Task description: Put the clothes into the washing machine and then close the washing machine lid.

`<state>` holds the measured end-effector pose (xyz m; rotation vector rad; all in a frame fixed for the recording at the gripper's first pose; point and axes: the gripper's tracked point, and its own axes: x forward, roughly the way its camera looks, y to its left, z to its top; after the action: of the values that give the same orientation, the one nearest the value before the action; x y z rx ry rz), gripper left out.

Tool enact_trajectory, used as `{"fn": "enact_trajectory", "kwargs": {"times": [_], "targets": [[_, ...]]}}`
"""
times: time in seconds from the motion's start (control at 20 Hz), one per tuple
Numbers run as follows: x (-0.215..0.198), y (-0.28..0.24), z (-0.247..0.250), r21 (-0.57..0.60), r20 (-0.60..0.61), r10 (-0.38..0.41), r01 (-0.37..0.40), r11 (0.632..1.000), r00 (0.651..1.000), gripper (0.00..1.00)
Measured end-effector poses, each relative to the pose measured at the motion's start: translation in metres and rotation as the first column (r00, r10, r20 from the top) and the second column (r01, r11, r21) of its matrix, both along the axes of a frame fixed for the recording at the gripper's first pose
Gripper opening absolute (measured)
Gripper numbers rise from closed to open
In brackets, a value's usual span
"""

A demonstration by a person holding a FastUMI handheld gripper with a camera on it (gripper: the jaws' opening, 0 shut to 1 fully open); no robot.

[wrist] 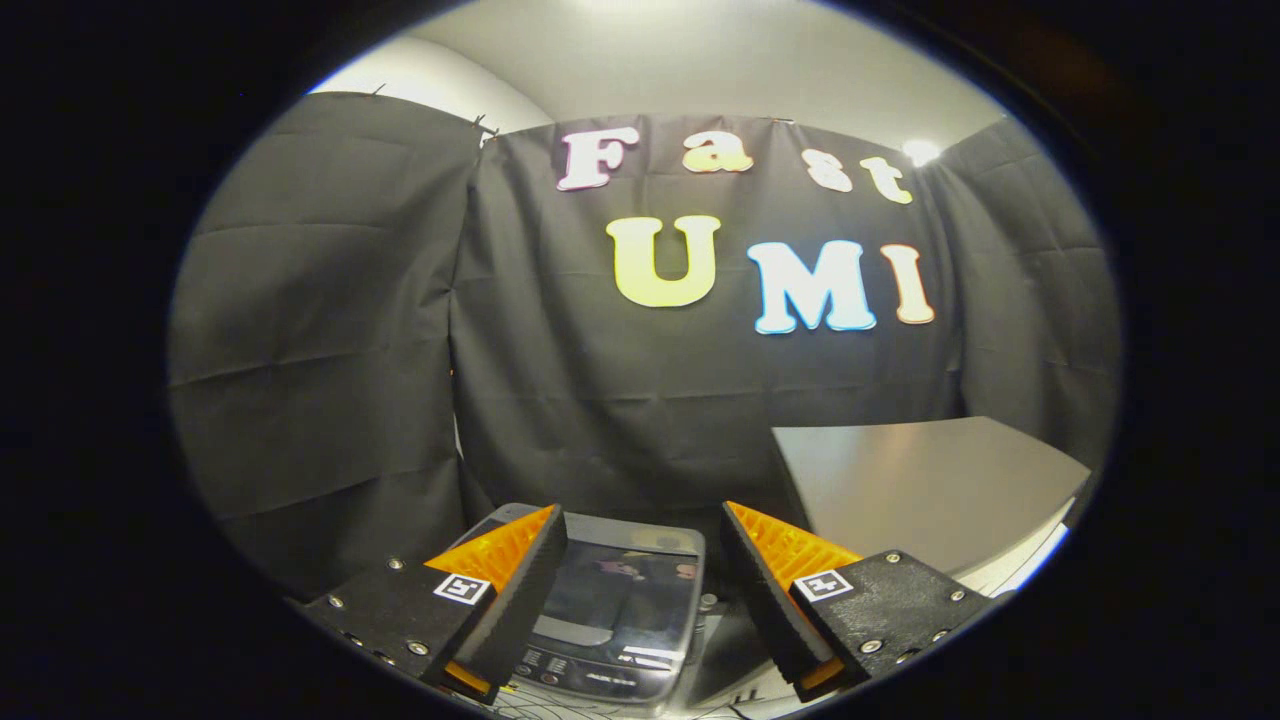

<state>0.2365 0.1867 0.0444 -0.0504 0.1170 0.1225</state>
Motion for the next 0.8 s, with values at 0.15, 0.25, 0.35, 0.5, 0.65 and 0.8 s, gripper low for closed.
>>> {"fn": "enact_trajectory", "kwargs": {"times": [0.15, 0.25, 0.35, 0.5, 0.65, 0.8], "targets": [[-0.021, -0.047, 0.017, 0.002, 0.025, -0.042, 0.042, 0.999, 0.999, 0.95], [-0.035, -0.078, 0.031, 0.000, 0.045, -0.071, 0.071, 0.997, 0.996, 0.95], [-0.049, -0.103, 0.041, 0.005, 0.067, -0.094, 0.094, 0.996, 0.993, 0.95], [-0.069, -0.142, 0.050, -0.019, 0.086, -0.128, 0.130, 0.991, 0.988, 0.95], [-0.090, -0.176, 0.058, -0.015, 0.108, -0.165, 0.168, 0.986, 0.980, 0.94], [-0.107, -0.206, 0.058, -0.016, 0.112, -0.199, 0.202, 0.979, 0.974, 0.95]]}}
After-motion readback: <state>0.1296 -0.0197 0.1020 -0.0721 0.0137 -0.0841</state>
